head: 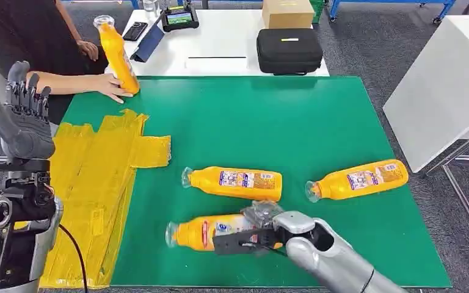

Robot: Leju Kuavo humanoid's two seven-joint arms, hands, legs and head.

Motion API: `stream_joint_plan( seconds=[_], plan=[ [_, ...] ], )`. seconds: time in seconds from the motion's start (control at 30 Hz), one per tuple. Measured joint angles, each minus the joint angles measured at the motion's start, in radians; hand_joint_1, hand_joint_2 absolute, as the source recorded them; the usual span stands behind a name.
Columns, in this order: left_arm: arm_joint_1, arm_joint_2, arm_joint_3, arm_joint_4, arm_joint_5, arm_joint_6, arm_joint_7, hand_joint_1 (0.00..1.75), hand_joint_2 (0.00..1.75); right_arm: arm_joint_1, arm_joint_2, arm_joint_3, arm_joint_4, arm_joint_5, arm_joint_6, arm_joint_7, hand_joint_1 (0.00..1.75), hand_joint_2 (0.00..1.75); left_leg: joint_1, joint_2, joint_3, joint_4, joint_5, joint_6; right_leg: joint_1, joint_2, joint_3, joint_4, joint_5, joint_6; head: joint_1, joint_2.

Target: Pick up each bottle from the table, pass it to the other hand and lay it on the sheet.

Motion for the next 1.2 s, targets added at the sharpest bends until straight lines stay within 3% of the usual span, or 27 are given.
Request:
stream_joint_plan(
  seconds=[0.23, 0.37, 0.57, 0.83, 1.03, 1.2],
  plan=[
    [0.045, 0.0, 0.02, -0.003, 0.043, -0.033, -0.003, 0.0, 1.75, 0.013, 0.0, -0.17, -0.124, -0.068, -0.121, -0.019, 1.75, 1.75, 0.0, -0.001, -0.001, 0.0, 0.0, 0.0, 0.0, 0.0, 0.0, 0.0, 0.0, 0.0, 0.0, 0.0],
    [0.082, -0.002, 0.035, -0.005, 0.058, -0.045, -0.023, 0.0, 1.75, 0.042, 0.022, -0.349, -0.256, -0.096, -0.158, -0.04, 1.75, 1.75, 0.0, -0.002, -0.001, 0.0, 0.0, 0.0, 0.0, 0.0, -0.001, 0.0, 0.0, 0.0, 0.0, 0.0],
    [0.121, -0.006, 0.042, -0.028, 0.22, -0.12, 0.035, 0.0, 1.75, 0.092, 0.071, -0.534, -0.385, -0.119, -0.224, -0.15, 1.75, 1.75, 0.0, 0.0, -0.001, 0.0, 0.0, 0.0, 0.0, 0.0, -0.001, 0.0, 0.0, 0.0, 0.0, 0.0],
    [0.146, -0.009, 0.003, -0.038, 0.452, -0.225, 0.112, 0.0, 1.75, 0.092, 0.126, -0.569, -0.363, -0.134, -0.301, -0.234, 1.75, 1.75, 0.0, -0.001, -0.001, 0.0, 0.0, 0.0, 0.0, 0.0, -0.001, 0.0, 0.0, 0.0, 0.0, 0.0],
    [0.15, -0.01, -0.035, -0.044, 0.475, -0.257, 0.12, 0.0, 1.75, 0.087, 0.145, -0.564, -0.339, -0.104, -0.34, -0.252, 1.75, 1.75, 0.0, -0.001, -0.001, 0.0, 0.0, 0.0, 0.0, 0.0, -0.001, 0.0, 0.0, 0.0, 0.0, 0.0],
    [0.11, -0.011, -0.12, -0.079, 0.451, -0.22, 0.125, 0.0, 1.75, 0.045, 0.169, -0.512, -0.322, -0.046, -0.352, -0.207, 1.75, 1.75, 0.0, -0.001, -0.001, 0.0, 0.0, 0.0, 0.0, 0.0, -0.001, 0.0, 0.0, 0.0, 0.0, 0.0]
  ],
)
